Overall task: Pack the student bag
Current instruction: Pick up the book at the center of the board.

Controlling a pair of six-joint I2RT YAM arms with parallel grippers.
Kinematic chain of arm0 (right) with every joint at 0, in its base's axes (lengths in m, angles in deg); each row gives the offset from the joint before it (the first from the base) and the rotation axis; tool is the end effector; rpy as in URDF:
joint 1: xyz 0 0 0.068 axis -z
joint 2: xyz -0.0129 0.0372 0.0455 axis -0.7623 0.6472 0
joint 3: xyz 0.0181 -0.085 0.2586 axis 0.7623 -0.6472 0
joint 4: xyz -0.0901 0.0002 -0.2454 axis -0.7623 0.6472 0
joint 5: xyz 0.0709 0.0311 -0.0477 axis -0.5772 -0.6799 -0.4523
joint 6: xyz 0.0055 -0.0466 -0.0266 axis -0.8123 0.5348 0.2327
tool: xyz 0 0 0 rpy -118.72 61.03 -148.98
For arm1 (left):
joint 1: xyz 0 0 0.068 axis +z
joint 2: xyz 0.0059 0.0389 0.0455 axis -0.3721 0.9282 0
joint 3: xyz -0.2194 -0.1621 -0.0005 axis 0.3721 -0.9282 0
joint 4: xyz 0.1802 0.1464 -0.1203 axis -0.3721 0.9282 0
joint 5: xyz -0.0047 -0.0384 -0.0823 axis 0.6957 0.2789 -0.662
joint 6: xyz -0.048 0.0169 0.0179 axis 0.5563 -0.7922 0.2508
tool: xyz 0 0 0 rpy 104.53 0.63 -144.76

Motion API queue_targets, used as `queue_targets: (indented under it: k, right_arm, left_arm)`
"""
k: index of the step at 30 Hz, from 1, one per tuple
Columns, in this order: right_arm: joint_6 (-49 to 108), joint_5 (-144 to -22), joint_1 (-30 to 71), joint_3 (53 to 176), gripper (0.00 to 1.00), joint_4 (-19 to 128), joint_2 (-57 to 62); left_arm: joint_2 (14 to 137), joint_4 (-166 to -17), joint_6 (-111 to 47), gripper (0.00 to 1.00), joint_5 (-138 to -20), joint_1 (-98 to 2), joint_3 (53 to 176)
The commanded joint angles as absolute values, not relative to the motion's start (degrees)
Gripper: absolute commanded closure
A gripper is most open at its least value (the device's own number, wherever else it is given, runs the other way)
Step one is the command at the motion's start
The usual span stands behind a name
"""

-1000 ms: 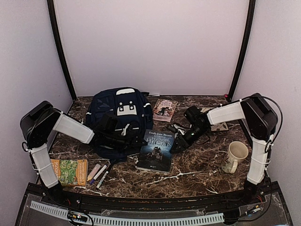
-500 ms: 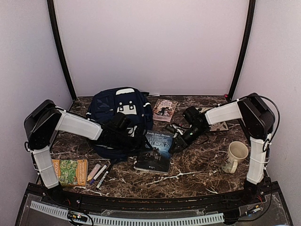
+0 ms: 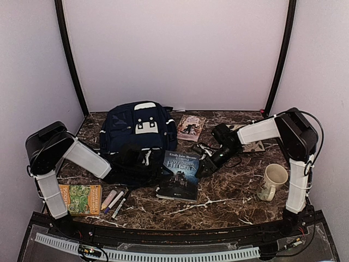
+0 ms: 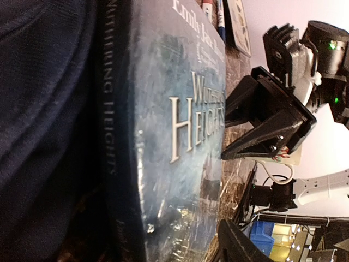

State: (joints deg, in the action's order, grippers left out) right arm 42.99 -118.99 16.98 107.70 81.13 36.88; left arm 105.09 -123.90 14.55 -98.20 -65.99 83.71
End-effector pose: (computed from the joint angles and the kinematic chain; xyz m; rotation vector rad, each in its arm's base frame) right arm 0.3012 0.2227 0.1212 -1.0968 2.5809 1.1969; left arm 0.2347 -0.2509 0.1246 0.0505 2.4304 -1.4785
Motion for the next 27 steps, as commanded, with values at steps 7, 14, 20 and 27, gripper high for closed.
queue_targets:
  k: [7,14,20,27]
  right_arm:
    - [44.11,-115.14,14.19,106.72,0.61,80.6,40.02]
    - [45.64,-114.8,14.84,107.74,0.53,84.36,35.76]
    - [48.18,-113.35,18.02,109.09,0.32,88.87,23.51]
    - [51.23,-118.32,25.12,118.74,0.24,96.82,17.16]
  left_arm:
    - [103.96,-136.07,20.19,0.79,-103.72,-66.81,82.45]
    - [101.77,-140.66,22.78,1.0,-105.07,-66.58,80.7]
    - [92.61,-132.47,14.04,1.0,-105.16,-66.67,84.3]
    - [85.35,-118.81,0.98,1.0,-101.0,-66.38,92.6]
